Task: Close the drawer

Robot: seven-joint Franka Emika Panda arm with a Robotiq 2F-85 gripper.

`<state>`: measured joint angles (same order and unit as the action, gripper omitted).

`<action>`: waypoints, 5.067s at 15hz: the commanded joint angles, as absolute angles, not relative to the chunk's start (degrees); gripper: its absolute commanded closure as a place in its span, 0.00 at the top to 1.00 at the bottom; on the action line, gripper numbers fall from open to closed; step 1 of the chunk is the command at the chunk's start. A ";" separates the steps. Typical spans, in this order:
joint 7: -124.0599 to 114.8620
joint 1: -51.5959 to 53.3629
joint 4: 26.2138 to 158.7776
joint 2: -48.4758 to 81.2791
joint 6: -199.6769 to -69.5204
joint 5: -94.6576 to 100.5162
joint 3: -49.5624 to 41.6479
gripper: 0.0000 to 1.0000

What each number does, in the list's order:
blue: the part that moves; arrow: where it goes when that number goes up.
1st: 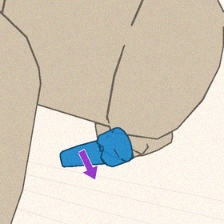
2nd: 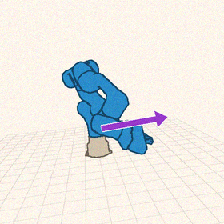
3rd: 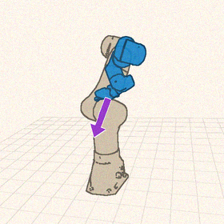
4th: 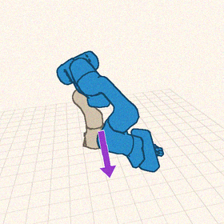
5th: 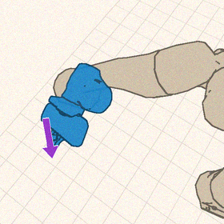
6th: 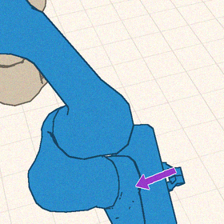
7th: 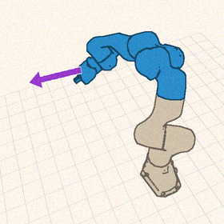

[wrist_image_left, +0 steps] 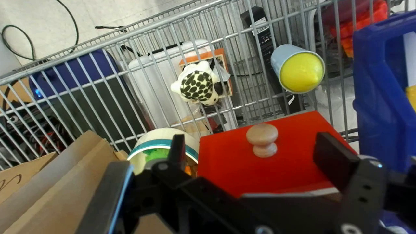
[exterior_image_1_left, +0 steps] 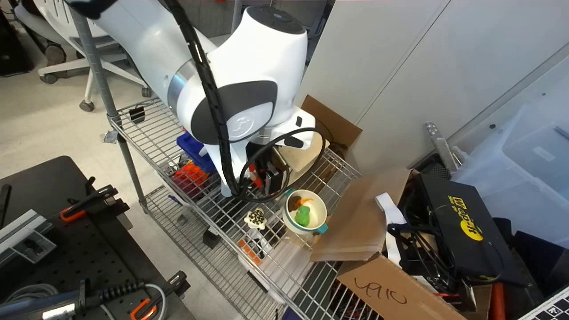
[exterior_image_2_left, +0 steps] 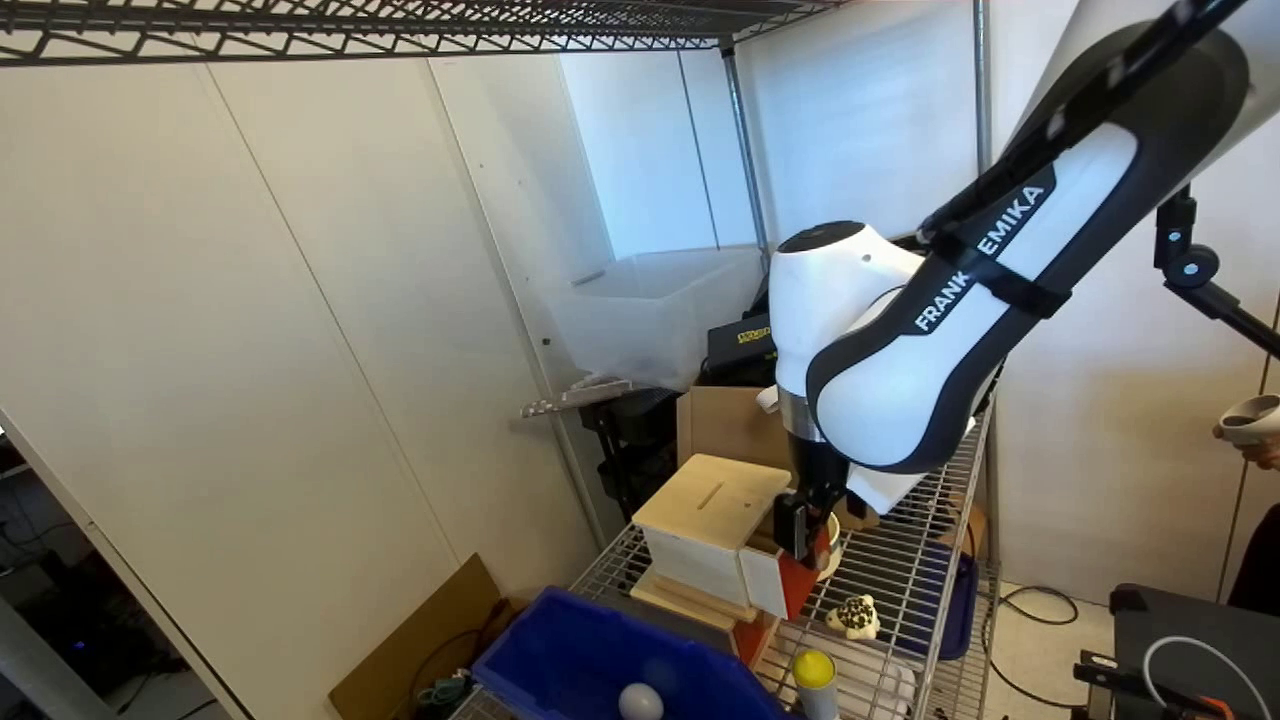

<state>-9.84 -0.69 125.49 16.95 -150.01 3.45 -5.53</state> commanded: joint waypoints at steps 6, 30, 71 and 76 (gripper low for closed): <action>-11.33 0.00 123.69 18.12 -148.92 3.88 -5.77 1.00; -7.86 -1.83 119.11 23.61 -148.78 -0.48 -4.38 1.00; 5.21 -3.50 114.20 23.41 -141.27 0.69 -2.34 1.00; 4.72 -3.50 114.13 23.57 -142.17 0.48 -2.37 1.00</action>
<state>4.63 -3.01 115.20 23.21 -143.19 0.36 -2.58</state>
